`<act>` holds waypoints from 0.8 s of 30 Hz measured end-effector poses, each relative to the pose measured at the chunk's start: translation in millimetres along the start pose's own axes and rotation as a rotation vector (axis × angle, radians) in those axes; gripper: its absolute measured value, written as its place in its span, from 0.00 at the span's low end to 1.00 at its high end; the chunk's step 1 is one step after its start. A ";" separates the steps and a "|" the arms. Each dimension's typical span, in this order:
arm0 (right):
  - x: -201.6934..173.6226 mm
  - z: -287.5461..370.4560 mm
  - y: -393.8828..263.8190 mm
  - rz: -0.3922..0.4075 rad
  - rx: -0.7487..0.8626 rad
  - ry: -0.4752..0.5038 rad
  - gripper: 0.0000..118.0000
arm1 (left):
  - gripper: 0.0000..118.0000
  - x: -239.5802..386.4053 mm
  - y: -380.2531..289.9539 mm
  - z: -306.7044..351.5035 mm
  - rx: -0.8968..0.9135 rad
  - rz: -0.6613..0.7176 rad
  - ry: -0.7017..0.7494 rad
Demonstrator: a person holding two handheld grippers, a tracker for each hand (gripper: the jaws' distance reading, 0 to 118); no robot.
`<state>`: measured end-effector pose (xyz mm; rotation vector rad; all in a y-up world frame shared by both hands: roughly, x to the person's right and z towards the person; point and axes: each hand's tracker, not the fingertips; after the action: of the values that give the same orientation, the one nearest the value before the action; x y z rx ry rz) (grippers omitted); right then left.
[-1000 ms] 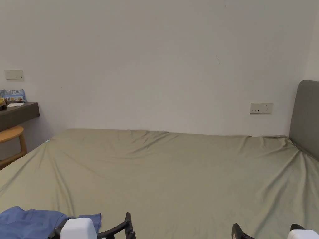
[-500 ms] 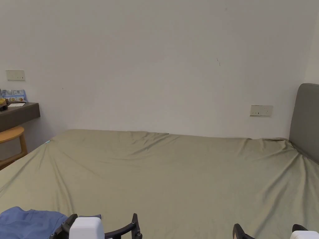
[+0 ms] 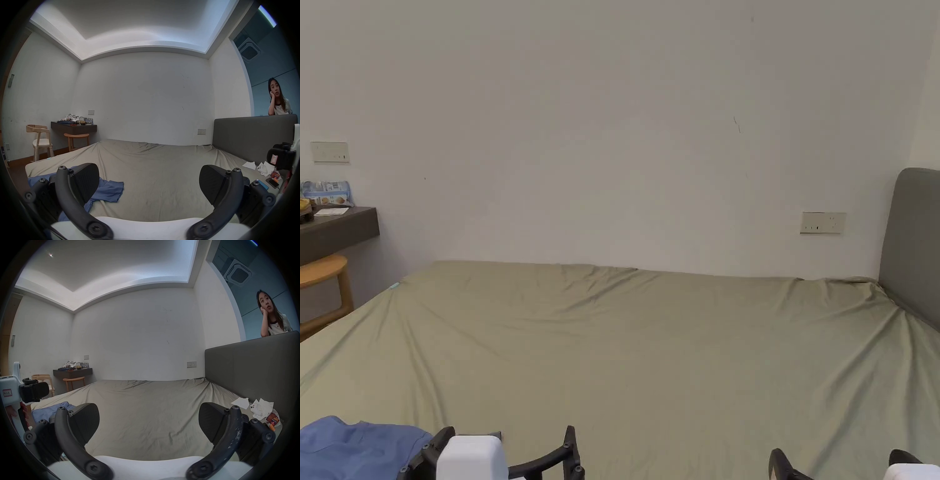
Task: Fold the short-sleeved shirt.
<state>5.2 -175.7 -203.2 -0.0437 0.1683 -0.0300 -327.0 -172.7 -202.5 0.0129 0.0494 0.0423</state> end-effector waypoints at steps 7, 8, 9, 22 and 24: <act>-0.4 3.9 0.4 0.013 0.005 0.008 0.81 | 0.93 4.9 2.7 4.3 -0.009 -0.046 -0.049; -1.5 5.5 0.5 0.022 0.009 0.017 0.49 | 0.64 6.4 2.1 6.9 0.005 -0.055 -0.058; -4.2 5.8 0.5 0.041 0.011 0.010 0.19 | 0.26 10.3 1.5 9.0 0.034 -0.091 -0.029; -24.6 1.9 -0.4 0.127 0.013 0.017 0.01 | 0.00 -15.1 -1.1 16.0 0.010 -0.047 0.016; -37.2 -7.4 -1.3 0.120 0.002 0.063 0.01 | 0.00 -36.0 0.2 27.8 0.014 -0.070 0.073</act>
<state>-32.8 -176.1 -204.2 -0.0304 0.2337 0.0884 -361.5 -174.4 -173.0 0.0238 0.1232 -0.0275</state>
